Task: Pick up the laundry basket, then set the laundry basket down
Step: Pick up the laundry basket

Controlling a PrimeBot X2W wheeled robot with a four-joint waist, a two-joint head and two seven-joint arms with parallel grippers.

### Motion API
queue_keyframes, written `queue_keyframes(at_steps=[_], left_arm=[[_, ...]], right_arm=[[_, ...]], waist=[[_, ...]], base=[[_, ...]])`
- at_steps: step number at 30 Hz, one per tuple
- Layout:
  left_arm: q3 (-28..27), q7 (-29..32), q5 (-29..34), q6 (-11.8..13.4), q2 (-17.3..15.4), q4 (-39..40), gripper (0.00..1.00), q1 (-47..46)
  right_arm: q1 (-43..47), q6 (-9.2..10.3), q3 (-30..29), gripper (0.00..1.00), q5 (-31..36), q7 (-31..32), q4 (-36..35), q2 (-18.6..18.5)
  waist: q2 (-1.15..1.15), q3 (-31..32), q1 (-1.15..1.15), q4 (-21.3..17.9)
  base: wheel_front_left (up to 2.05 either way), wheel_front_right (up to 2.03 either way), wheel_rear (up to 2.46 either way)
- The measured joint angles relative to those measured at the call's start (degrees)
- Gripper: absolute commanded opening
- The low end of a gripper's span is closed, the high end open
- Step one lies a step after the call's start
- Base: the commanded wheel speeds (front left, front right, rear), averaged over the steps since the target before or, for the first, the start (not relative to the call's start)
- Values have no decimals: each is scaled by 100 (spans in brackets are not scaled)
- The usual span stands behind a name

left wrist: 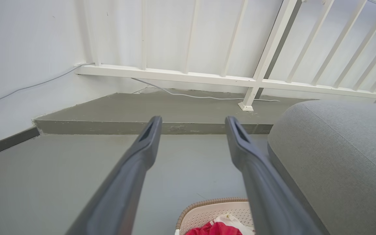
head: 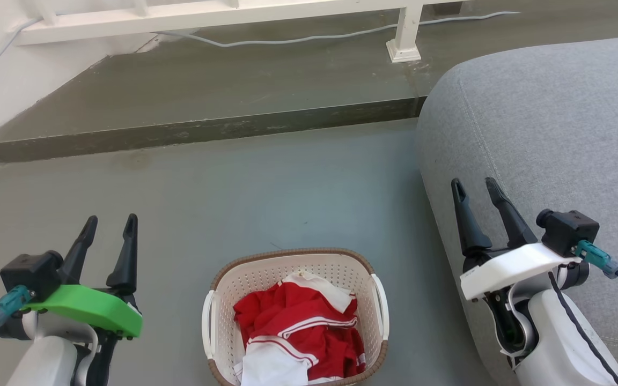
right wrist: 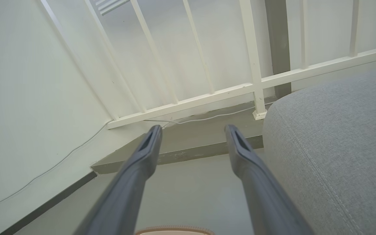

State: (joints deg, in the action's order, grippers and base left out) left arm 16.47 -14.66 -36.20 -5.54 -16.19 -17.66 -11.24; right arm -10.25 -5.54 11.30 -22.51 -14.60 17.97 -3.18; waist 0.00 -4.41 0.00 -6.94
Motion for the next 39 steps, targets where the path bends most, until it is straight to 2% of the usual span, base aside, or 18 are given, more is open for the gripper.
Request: queue_keyframes(at_steps=[14, 24, 39], left_arm=[[-249, 0, 316, -19, 230, 238, 100, 345], [-413, 0, 539, -75, 274, 386, 100, 477], [-437, 0, 616, -133, 247, 398, 100, 474]], right_arm=[[29, -44, -53, 100, 137, 0, -40, 7], [48, -49, -53, 100, 147, 0, -79, 12], [102, -47, -144, 100, 118, 0, -115, 31]], waist=[[0, -34, 0, 23], [0, -156, 0, -8], [0, -744, 0, -30]], base=[[0, 0, 0], [0, 0, 0], [0, 0, 0]])
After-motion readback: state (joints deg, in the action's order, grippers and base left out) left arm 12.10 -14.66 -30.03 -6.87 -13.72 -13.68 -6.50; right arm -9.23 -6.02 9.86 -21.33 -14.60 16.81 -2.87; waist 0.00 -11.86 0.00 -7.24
